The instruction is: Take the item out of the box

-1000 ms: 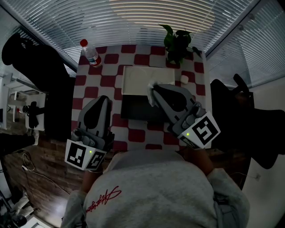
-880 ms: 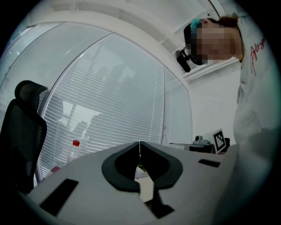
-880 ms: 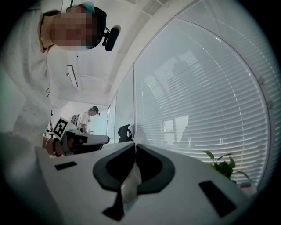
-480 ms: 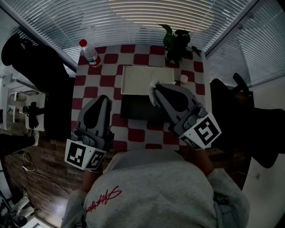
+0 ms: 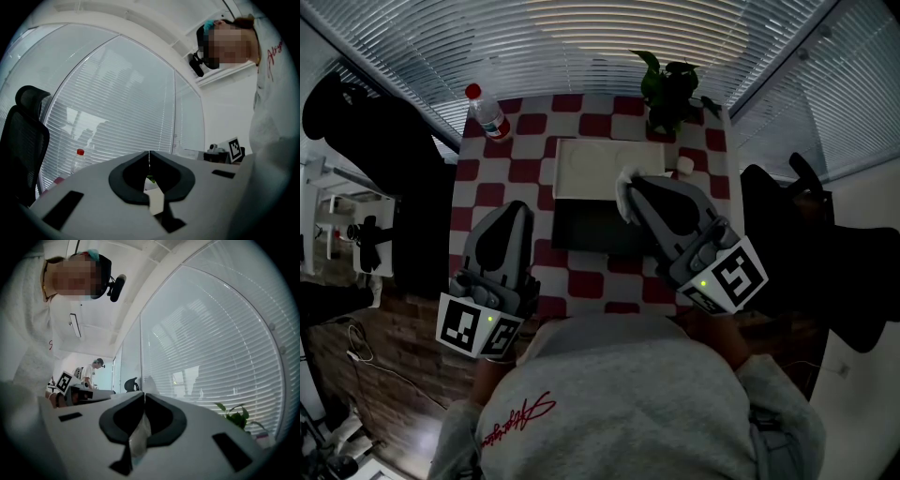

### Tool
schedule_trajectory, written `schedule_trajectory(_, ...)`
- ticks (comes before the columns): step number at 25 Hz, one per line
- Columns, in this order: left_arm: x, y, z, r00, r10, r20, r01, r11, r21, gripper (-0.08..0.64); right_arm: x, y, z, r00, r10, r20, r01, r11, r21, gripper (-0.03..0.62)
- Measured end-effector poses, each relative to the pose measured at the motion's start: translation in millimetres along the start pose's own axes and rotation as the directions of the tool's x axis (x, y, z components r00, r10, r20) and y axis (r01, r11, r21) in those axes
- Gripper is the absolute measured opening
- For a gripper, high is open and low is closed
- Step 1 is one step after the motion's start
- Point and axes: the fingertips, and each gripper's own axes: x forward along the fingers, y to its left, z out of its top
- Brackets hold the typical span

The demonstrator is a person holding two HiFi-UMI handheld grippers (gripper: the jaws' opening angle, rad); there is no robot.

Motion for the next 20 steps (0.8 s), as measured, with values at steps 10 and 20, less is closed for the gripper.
schedule_trajectory(10,0.6,-4.3,-1.3,1.000,0.003,-0.001,-0.003,1.000,0.006,0.017,-6.4,-3.7,4.0,1.000,-0.010,0.024,0.010,1.000,0.001,0.018)
schedule_trajectory(20,2.3,-6.8,-1.8,1.000,0.001,0.000,-0.001,1.000,0.008,0.017,-8.8,-5.8,3.5,1.000,-0.016,0.026,0.017,1.000,-0.016,0.018)
